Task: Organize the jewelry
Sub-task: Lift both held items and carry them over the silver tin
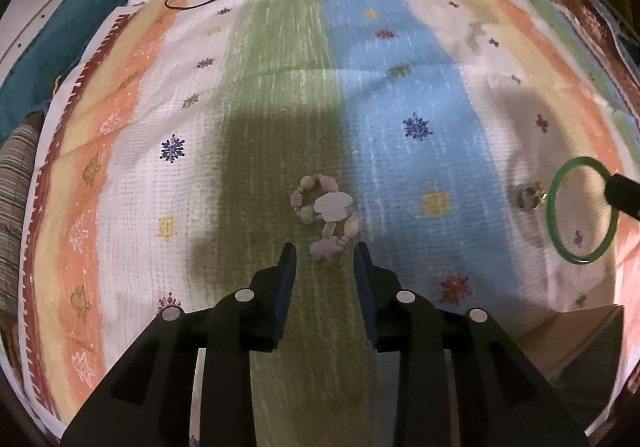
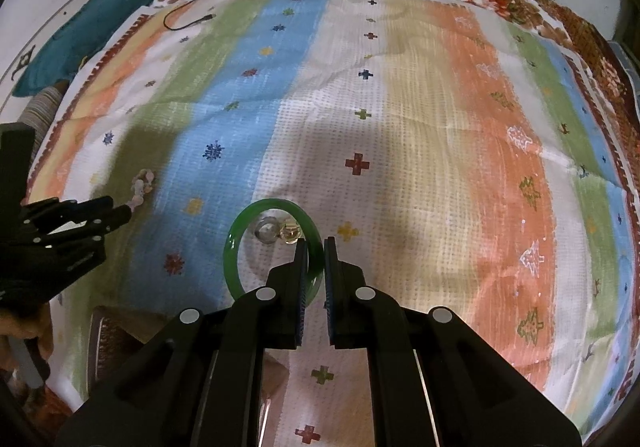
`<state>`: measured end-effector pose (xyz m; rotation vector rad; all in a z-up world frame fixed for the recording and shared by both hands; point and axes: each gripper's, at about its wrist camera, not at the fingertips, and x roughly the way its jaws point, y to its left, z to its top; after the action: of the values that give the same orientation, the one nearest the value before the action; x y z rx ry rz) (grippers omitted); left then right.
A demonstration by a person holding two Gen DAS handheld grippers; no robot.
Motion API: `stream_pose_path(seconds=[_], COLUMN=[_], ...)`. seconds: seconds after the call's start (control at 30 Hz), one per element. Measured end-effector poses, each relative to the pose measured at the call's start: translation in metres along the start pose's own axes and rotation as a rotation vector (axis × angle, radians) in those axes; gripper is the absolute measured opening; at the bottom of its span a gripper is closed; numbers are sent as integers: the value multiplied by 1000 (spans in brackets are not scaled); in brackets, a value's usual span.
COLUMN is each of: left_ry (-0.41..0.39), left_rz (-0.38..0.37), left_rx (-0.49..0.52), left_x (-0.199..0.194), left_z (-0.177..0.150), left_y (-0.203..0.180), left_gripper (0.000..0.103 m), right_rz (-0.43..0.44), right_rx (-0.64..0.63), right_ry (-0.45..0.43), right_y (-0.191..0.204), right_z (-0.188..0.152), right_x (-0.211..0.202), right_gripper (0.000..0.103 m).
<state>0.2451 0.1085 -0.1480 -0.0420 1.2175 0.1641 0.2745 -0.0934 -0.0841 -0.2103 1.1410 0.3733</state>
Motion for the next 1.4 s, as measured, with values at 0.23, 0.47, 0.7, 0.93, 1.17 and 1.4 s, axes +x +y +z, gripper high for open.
stream_pose_path(seconds=[0.23,0.47,0.7,0.93,1.17,1.4], left_ry=[-1,-19,-67,-118,-147,-179], left_rz=[43,22,-6,-73,-110,-107], left_rx=[41,43,-2,-42,-66,-42], left_x=[11,11,-13,-55,-83,-108], left_z=[2,3,3,5,-1,-14], left_y=[-7,-9,-4,1,1,-9], left_gripper=[29,10,10,10,10,10], right_rz=[-11,-15,-4,25,43,60], right_rx=[-19,-27,-21,-4,-4,13], right_ry=[14,15,-4,-46,-65,-106], right_y=[2,4,8,13,16,14], right_z=[1,0,-2,-3,-13,-17], right_x=[8,9,-2,-23,-40,-58], right_gripper=[9,9,9,9,9,9])
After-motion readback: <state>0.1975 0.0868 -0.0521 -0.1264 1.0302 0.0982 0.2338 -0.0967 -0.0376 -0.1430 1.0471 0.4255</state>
